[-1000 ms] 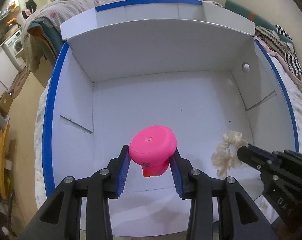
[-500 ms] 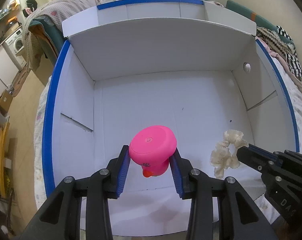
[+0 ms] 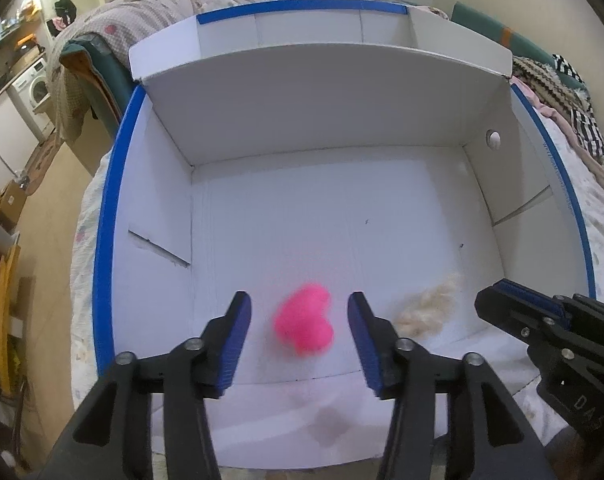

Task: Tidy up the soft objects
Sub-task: 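Open the left tool to drop the pink toy while the right tool releases the scrunchie into the box, then move both tools back out to the items beside the box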

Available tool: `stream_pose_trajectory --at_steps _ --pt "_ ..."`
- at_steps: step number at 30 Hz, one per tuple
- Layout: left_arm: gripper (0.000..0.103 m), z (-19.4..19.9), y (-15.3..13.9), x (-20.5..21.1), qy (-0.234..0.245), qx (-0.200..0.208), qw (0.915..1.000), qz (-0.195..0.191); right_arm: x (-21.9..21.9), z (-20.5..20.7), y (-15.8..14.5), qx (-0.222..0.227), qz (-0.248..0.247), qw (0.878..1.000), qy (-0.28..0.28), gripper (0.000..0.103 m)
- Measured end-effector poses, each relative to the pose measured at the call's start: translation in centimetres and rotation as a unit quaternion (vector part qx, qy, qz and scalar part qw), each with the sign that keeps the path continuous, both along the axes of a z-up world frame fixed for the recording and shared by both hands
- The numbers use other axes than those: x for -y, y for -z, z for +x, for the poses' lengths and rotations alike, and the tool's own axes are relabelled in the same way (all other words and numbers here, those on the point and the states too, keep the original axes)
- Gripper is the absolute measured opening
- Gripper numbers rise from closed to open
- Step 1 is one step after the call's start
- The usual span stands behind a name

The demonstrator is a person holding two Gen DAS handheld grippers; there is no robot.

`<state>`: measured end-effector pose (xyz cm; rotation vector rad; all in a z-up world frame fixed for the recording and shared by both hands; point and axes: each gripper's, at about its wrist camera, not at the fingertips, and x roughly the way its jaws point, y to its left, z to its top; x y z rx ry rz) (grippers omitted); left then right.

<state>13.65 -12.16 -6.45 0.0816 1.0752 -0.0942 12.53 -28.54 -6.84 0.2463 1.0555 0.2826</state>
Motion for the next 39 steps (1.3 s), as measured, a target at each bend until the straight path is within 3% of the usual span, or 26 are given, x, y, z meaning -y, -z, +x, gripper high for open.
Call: stream_pose_trajectory --at_steps 2,3,6,7,9,14,16,23,28,32,39 --pt "0.055 0.0 -0.1 0.1 0.002 0.001 1.0000 0.001 0.0 0.1 -0.1 0.002 0.004 1.000 0.004 0.049" --pt "0.056 -0.1 -0.1 0.2 0.004 0.001 1.0000 0.001 0.1 0.1 -0.2 0.003 0.006 1.000 0.006 0.065" --pt "0.060 -0.1 -0.2 0.2 0.005 -0.001 1.0000 -0.001 0.2 0.1 -0.4 0.009 0.008 1.000 0.011 0.069" --pt "0.061 -0.1 -0.2 0.2 0.002 0.000 1.0000 0.000 0.3 0.1 -0.4 0.009 0.011 1.000 0.012 0.075" --pt "0.062 -0.1 -0.4 0.1 -0.004 0.005 1.0000 0.006 0.5 0.1 -0.5 0.010 0.020 1.000 0.017 0.083" --pt "0.062 -0.3 -1.2 -0.5 -0.019 0.026 0.9994 0.016 0.6 0.1 -1.1 0.017 0.013 0.999 0.027 0.089" --pt "0.062 -0.3 -1.6 -0.8 -0.020 0.030 0.9993 0.010 0.8 0.0 -1.4 0.025 0.014 0.999 0.030 0.097" --pt "0.064 -1.2 -3.8 -1.7 -0.026 0.061 0.9977 -0.007 2.0 -0.9 -3.0 0.052 0.034 0.997 0.049 0.103" --pt "0.064 -2.8 -5.6 -2.3 -0.031 0.089 0.9955 -0.012 3.1 -1.5 -3.1 0.042 0.060 0.995 0.066 0.103" --pt "0.068 -4.3 -6.4 -3.0 -0.027 0.095 0.9951 -0.010 3.6 -2.5 -3.5 0.039 0.054 0.995 0.068 0.103" --pt "0.072 -6.3 -5.7 -5.7 -0.062 0.075 0.9951 -0.022 4.2 -4.4 -4.3 0.043 0.046 0.996 0.070 0.103"
